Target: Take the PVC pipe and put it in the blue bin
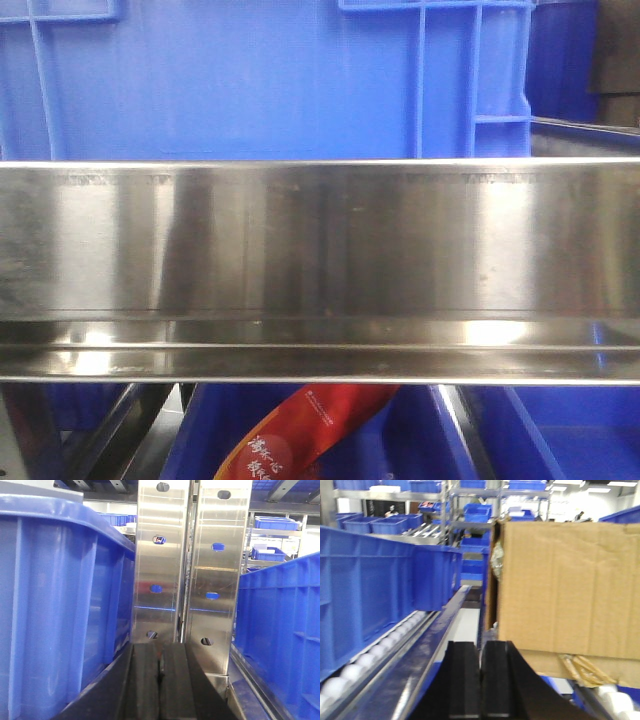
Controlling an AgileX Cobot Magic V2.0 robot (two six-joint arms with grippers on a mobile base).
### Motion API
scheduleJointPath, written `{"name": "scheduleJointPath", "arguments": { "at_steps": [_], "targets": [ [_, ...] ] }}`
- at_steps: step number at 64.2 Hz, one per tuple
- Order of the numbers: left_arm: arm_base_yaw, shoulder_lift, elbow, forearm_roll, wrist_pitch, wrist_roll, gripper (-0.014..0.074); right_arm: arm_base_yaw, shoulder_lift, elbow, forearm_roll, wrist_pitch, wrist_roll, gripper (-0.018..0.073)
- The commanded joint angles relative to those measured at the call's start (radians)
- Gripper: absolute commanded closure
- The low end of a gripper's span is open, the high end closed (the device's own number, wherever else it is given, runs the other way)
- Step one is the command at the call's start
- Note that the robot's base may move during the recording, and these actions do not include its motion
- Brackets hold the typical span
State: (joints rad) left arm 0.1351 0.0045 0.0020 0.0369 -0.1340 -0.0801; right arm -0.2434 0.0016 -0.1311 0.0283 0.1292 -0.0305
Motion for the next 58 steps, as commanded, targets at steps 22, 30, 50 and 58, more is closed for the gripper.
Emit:
{"name": "scheduleJointPath", "arguments": {
  "at_steps": [22,30,50,58],
  "targets": [
    [0.003,-0.004,-0.002,-0.006,-0.019,0.000,0.0707,-0.095,-0.002,0.053,0.005,-0.135,-0.006,0.0728],
    [0.003,-0.004,-0.002,-0.006,-0.019,0.000,0.0707,-0.093,-0.002,0.053,0.005,-0.136,-0.006,0.0728],
    [0.003,-0.004,-0.002,-0.006,-0.019,0.000,0.0707,-0.073,-0.002,0.082,0.005,-0.146,-0.006,0.0728],
    [0.003,-0.004,-0.002,-0.006,-0.019,0.000,0.0707,-0.033,-0.002,0.100,0.005,-0.170,-0.006,0.0728]
  ]
}}
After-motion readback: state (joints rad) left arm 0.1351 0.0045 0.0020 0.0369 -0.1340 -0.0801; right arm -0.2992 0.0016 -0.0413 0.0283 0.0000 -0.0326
